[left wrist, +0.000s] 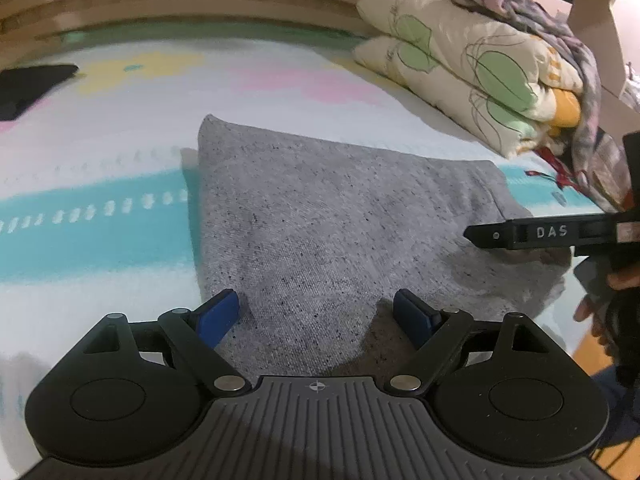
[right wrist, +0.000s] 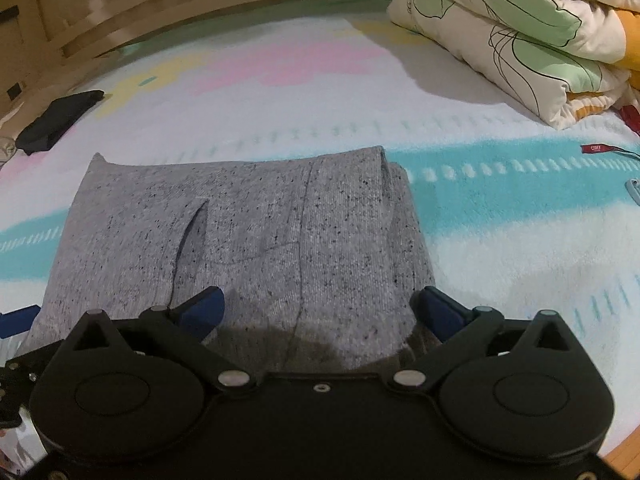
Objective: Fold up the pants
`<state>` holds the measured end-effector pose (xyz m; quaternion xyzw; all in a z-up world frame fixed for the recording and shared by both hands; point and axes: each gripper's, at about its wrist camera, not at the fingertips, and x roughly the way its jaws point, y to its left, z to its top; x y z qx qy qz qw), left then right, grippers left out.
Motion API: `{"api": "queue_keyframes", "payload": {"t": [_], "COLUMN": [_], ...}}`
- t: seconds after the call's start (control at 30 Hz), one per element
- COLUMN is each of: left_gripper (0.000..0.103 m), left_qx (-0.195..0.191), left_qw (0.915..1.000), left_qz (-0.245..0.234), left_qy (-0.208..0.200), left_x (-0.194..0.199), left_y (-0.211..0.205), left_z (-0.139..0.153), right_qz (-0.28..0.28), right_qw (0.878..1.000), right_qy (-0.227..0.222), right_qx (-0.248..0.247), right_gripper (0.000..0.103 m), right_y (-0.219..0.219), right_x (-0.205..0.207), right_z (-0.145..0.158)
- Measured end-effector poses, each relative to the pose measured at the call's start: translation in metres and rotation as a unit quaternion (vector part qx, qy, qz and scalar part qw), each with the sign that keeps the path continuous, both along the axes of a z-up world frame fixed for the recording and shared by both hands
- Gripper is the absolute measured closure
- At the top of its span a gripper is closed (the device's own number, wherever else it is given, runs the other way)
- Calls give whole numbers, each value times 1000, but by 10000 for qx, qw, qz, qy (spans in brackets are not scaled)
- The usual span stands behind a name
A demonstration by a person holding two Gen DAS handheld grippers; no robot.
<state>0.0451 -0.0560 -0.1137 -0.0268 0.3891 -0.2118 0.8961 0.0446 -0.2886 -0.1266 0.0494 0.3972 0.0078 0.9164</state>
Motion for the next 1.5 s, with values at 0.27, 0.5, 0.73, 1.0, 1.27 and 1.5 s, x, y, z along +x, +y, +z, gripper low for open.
{"api": "queue_keyframes", "payload": {"t": [0.27, 0.5, 0.73, 1.0, 1.27, 1.5], "left_gripper": [19, 17, 26, 26, 24, 24], "left_qx": [235, 47, -465, -1171, -1097, -1225], "left_qw": [9997, 9996, 9979, 9859, 9869, 9831], "left_qz": [-10, 146, 433, 903, 620, 484], "left_qy": [93, 216, 116, 786, 1011, 1270], "left_x": [-17, -28, -31, 19, 42, 63], "left_y": [-1, 16, 37, 59, 52, 49], "left_z": [1, -2, 11, 5, -6, -8], "right_qz": [70, 269, 293, 449, 352, 701], "right_qw": [10000, 9996, 9994, 9987, 9966, 9851], "right_qy": [39, -29, 55, -65, 194, 1132], "right_qx": [28, 77, 149, 229, 712, 1093], "right_gripper": [0, 0, 0, 0, 0, 0], "right_y": [-1, -7, -9, -16, -35, -53], "right_x": [3, -2, 0, 3, 12, 43], "right_z": [0, -2, 0, -2, -2, 7]}}
